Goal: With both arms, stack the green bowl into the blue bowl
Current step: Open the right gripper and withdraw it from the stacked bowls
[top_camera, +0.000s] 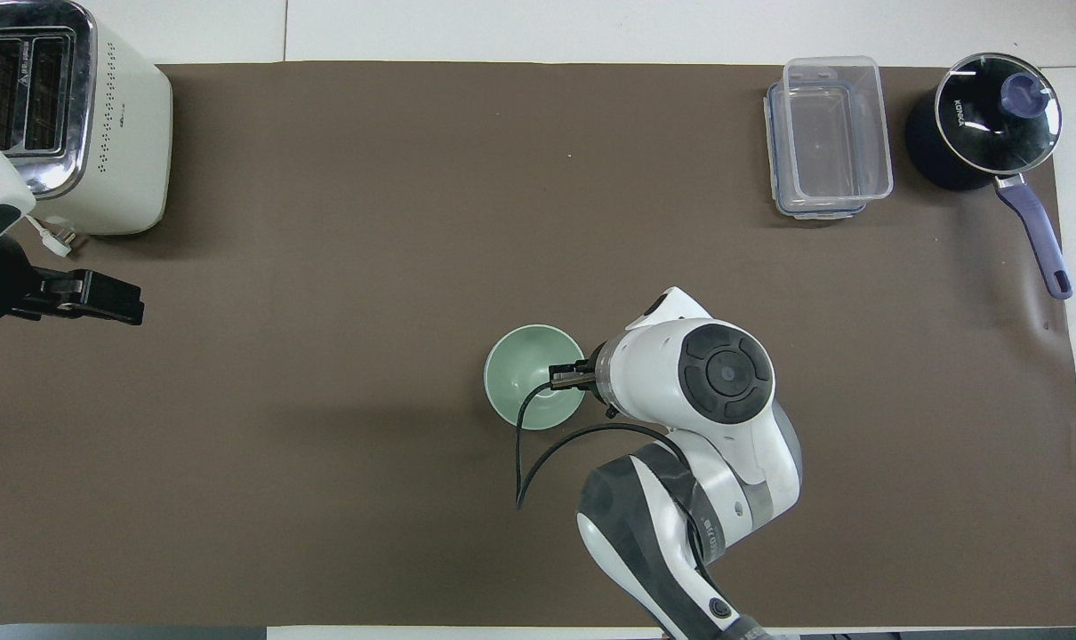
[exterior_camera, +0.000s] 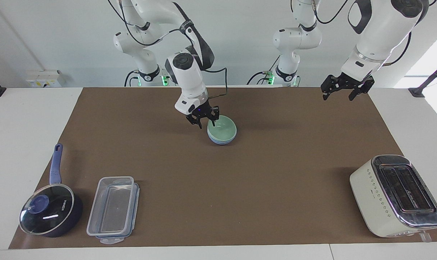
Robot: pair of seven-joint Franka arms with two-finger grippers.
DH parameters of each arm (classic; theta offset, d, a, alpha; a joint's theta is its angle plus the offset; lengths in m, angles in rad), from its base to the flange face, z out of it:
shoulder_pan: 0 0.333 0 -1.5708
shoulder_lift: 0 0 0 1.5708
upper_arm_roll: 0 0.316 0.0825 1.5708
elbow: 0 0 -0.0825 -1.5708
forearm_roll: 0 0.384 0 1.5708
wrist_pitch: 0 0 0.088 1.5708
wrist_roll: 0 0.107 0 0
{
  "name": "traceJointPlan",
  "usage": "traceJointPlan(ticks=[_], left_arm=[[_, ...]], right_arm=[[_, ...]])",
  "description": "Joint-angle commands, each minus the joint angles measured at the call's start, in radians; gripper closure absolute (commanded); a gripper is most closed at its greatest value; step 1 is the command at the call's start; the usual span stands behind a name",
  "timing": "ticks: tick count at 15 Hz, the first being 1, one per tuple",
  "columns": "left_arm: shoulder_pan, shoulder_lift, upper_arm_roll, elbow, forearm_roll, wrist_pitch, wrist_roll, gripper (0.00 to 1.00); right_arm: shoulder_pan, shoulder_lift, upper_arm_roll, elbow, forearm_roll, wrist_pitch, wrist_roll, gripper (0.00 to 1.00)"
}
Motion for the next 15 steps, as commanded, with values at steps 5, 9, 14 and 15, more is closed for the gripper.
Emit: traceJointPlan(ticks=[5,9,14,15], left_arm=[[0.014,0.001,-0.007,0.010,-0.011,-0.014,-0.037,0.00],[0.014,0.001,-0.007,0.009,-0.015,-0.011,-0.037,0.00],[0.013,-0.005,-0.007,-0.002,-0.012,0.003,-0.034,0.00],[0.013,-0.005,-0.007,-0.003,-0.012,0.003,-0.034,0.00]], right_arm=[[-0.261,-0.188,-0.003,-0.010,-0.002,-0.199,-0.139,0.00],[-0.428,-0.223,-0.006,0.013,-0.006,-0.272,-0.236,0.00],[-0.504,-0.194,-0.003,0.200,-0.148,-0.468,-0.236,0.00],[-0.505,-0.180,-0.005,0.240,-0.148,-0.504,-0.236,0.00]])
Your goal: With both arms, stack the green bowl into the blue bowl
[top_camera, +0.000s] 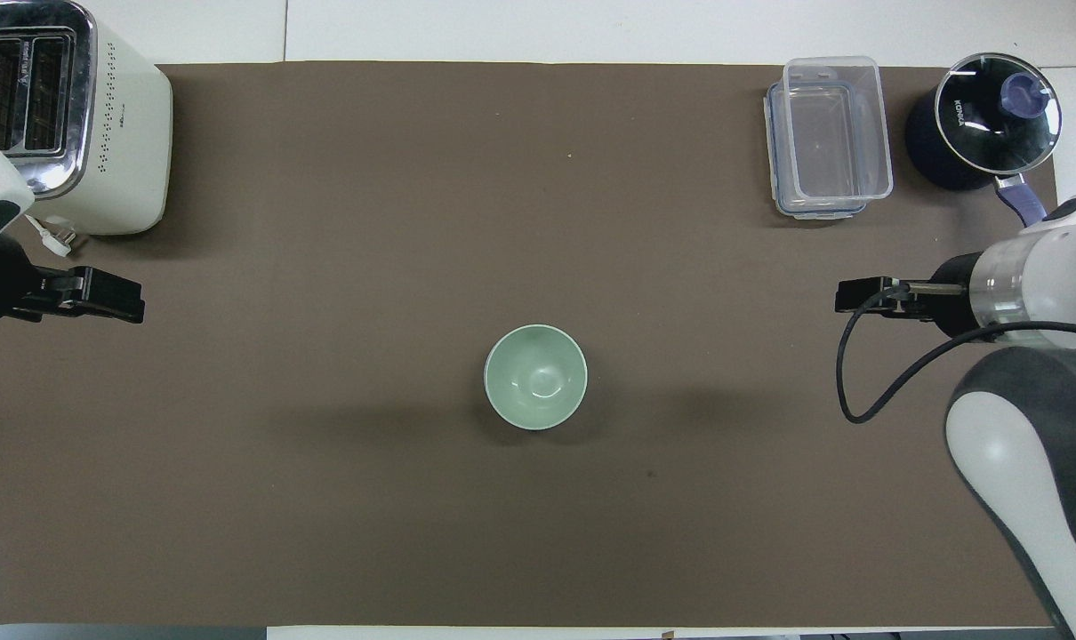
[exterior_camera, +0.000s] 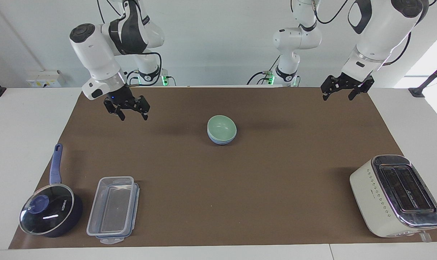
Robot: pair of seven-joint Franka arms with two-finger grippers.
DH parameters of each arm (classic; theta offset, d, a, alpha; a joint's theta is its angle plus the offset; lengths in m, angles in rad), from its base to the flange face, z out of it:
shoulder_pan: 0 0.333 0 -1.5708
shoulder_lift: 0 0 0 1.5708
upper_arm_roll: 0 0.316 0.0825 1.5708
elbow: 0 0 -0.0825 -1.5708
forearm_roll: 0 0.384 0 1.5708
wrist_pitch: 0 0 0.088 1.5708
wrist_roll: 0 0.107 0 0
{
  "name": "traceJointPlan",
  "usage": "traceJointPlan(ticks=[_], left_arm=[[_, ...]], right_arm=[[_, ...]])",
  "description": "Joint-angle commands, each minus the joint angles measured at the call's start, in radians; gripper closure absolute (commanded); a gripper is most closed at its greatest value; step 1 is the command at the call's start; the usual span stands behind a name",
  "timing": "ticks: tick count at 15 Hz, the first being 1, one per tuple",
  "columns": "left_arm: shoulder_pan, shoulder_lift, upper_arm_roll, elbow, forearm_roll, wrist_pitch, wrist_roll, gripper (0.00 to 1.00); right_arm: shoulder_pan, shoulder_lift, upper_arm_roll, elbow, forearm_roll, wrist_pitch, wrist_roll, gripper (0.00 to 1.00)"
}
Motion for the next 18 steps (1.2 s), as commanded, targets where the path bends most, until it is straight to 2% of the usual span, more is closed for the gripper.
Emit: traceJointPlan(ticks=[1,8,12,18], left_arm=[[0.013,-0.005,-0.007,-0.002,-0.010,0.002,-0.006,0.00],[0.013,-0.005,-0.007,-0.002,-0.010,0.002,-0.004,0.00],[0.013,-0.005,-0.007,-0.002,-0.010,0.002,-0.006,0.00],[0.013,-0.005,-0.007,-0.002,-0.010,0.002,-0.006,0.00]], right_arm=[[-0.016,0.057,0.015,0.138,-0.022,-0.101,-0.004,0.00],[-0.039,0.165,0.012,0.425,-0.083,-0.362,-0.004,0.00],[-0.060,0.122,0.010,0.369,-0.088,-0.379,-0.002,0.00],[-0.047,0.114,0.010,0.363,-0.094,-0.416,-0.002,0.00]])
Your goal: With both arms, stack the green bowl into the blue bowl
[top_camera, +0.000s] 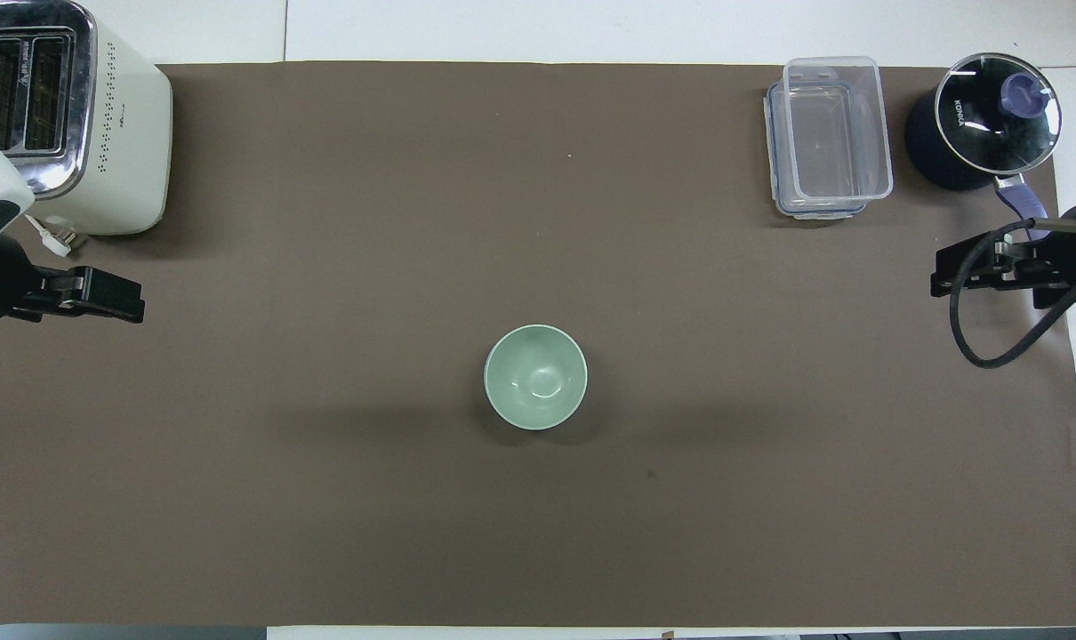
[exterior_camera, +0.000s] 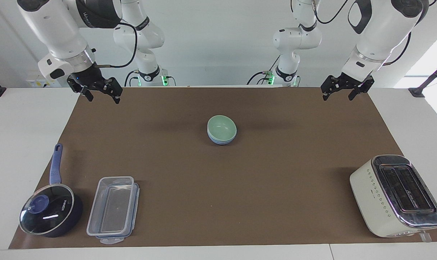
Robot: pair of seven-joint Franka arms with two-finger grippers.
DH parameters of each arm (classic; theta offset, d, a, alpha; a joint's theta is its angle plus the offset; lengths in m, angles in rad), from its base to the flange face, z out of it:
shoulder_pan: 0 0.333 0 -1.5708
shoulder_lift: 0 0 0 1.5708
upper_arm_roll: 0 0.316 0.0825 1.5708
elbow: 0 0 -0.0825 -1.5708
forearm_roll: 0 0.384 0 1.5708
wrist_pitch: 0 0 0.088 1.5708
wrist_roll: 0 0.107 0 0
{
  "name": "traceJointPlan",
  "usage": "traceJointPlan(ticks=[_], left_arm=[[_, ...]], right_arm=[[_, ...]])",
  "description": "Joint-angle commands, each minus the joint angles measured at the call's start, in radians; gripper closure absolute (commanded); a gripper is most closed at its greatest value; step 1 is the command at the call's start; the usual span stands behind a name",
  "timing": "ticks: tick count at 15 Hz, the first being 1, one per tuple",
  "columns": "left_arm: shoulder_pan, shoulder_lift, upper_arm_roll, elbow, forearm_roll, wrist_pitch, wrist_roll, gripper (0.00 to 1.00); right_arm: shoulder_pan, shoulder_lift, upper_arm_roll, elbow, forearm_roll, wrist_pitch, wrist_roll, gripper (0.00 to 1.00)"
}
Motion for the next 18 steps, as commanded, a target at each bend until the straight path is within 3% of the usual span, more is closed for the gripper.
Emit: traceJointPlan(ticks=[1,18], left_arm=[[0.013,-0.005,-0.007,-0.002,-0.010,0.002,-0.006,0.00],[0.011,-0.005,-0.007,-0.002,-0.010,0.003,-0.007,0.00]], right_arm=[[0.002,-0.016,0.010,-0.010,-0.027,-0.009,-0.004,0.00],[-0.017,0.000,0.008,0.033,-0.039,-0.032,-0.021,0.00]])
